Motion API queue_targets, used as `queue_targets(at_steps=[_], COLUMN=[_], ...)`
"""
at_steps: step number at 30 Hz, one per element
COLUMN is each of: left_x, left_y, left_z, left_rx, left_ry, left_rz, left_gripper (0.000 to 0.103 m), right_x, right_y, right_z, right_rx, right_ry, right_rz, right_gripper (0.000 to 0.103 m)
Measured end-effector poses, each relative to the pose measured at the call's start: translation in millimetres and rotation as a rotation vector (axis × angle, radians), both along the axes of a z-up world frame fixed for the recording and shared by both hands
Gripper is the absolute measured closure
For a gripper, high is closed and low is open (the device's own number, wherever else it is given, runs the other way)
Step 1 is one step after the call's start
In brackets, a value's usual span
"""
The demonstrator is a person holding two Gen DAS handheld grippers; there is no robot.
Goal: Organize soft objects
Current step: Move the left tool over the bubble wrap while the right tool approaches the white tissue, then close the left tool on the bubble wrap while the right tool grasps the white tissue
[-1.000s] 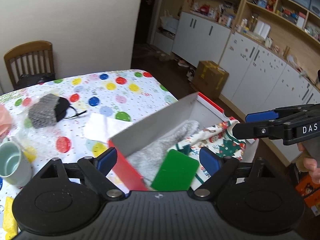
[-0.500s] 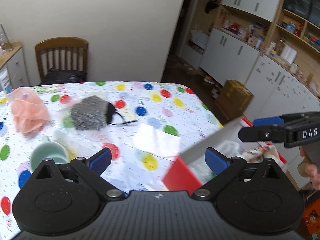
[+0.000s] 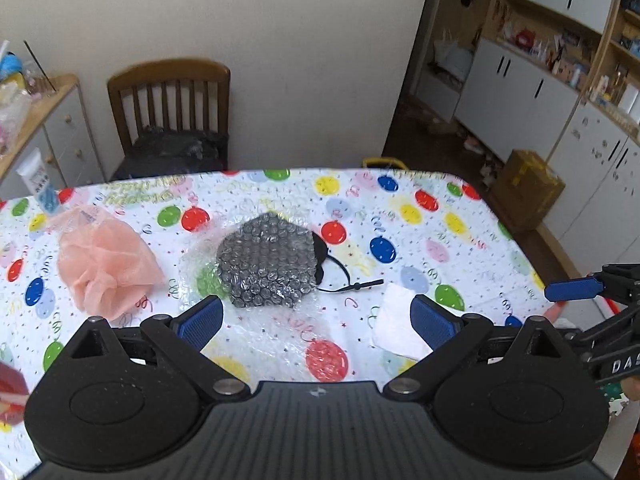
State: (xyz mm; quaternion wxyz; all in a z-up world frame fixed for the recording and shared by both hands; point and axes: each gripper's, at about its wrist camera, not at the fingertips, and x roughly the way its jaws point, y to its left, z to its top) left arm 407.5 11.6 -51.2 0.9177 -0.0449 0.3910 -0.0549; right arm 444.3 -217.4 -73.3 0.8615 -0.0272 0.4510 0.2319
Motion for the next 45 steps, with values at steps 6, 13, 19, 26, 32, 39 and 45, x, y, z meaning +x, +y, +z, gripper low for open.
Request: queue_targets(at_steps=[6, 13, 19, 26, 32, 39, 45], left_x=[45.3, 96.2, 124.7, 143.4, 151.6, 154.8, 153.7], left_y=[9.4, 20.0, 15.7, 10.7, 7.6, 8.7, 10.3], left_z=[-15.4, -47.1, -74.0, -101.2, -121.1, -136.7, -140.2], left_rx=[0.009, -0.019, 0.023, 0.059, 0.086, 0.099, 0.103], left_ry=[0.108, 0.261, 0.346, 0.434, 0.499, 0.544, 0.546], left_rz=[-0.014, 0.025, 0.05, 0.096, 0.136, 0.157, 0.164], left_gripper=[0.003, 0.003, 0.003, 0.003, 0.004, 0.017, 0.027], right_x=[24.0, 52.8, 76.1, 94.4, 104.8, 113.4, 116.9], right_y=[18.8, 44.6, 66.4, 86.5, 98.5, 103.0, 99.6], right_z=[-15.0, -37.1, -53.1, -75.4, -90.3, -110.4, -120.4], right_rx=[-0.056, -0.123, -0.172, -0.266, -0.318, -0.38, -0.392], right_ry=[0.037, 0.117, 0.175, 0.203, 0.222, 0.252, 0.271], right_rz=[0.039, 0.102, 0.169, 0.218, 0.249, 0.269, 0.268], right_gripper=[0.009, 0.009, 0.009, 0.009, 0.009, 0.01, 0.023])
